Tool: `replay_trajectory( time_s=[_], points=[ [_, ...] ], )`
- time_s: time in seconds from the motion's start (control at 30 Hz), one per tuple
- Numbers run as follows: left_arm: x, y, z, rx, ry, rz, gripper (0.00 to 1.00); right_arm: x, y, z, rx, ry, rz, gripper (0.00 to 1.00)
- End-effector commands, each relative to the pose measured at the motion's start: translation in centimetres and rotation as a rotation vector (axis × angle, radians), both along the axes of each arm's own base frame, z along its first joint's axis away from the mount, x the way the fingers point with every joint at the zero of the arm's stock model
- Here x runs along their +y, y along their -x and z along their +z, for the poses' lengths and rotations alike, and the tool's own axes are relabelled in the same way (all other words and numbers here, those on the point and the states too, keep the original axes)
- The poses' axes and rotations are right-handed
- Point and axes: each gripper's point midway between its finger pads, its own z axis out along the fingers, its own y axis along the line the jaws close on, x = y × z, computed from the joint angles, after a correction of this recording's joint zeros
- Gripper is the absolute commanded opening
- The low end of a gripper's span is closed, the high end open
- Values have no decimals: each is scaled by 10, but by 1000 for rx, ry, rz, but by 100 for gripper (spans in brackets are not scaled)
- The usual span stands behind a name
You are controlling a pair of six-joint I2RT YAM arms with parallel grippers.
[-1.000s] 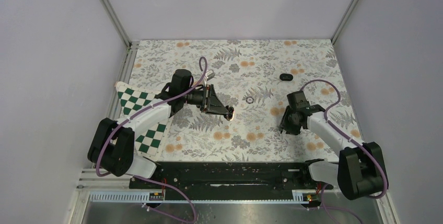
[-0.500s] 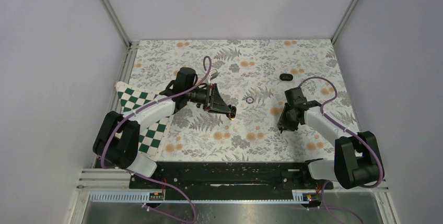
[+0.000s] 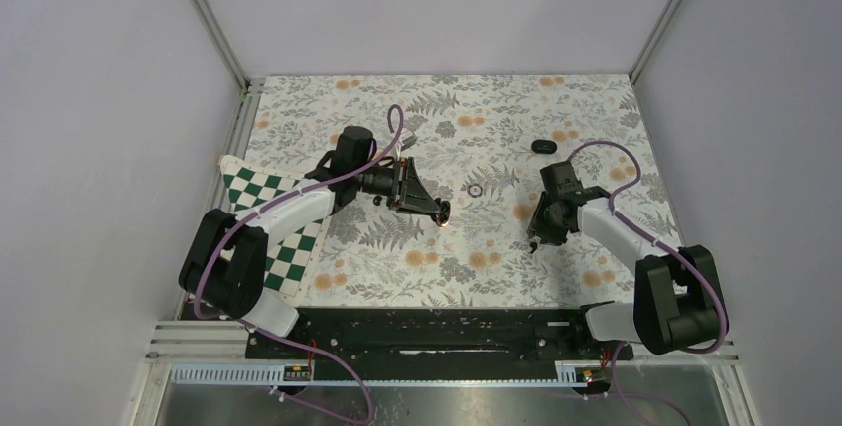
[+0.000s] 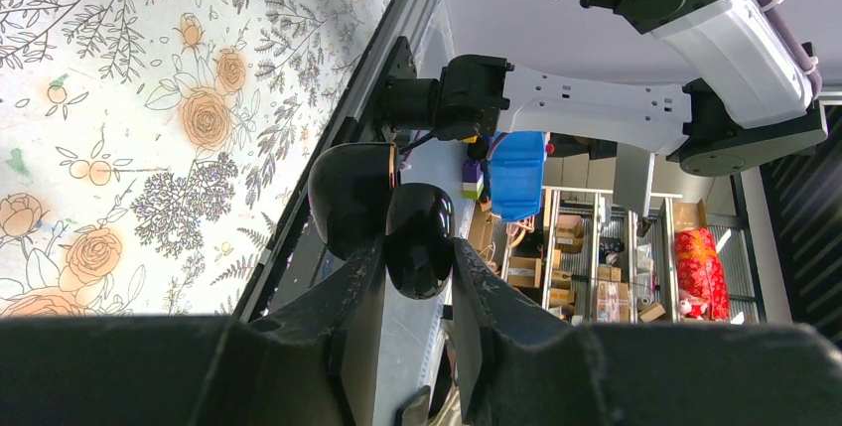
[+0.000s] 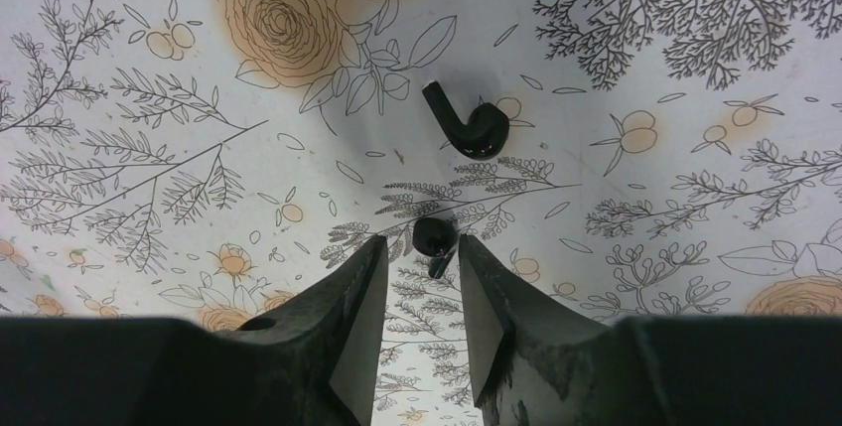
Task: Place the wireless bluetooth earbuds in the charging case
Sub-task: Pick up the right earbud from the center of the board.
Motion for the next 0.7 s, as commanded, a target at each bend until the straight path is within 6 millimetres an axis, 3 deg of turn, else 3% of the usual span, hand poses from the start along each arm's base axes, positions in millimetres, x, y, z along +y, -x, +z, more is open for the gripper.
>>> replay_trajectory(
  time_s=[0.0,0.67],
  points=[
    [-5,-2,15,-69,48,-40,0,-10,2,7,-7,42,-17,41],
    [-2,3,19,-85,53,-34,0,2,4,-16,44,-12,0,38]
  ],
)
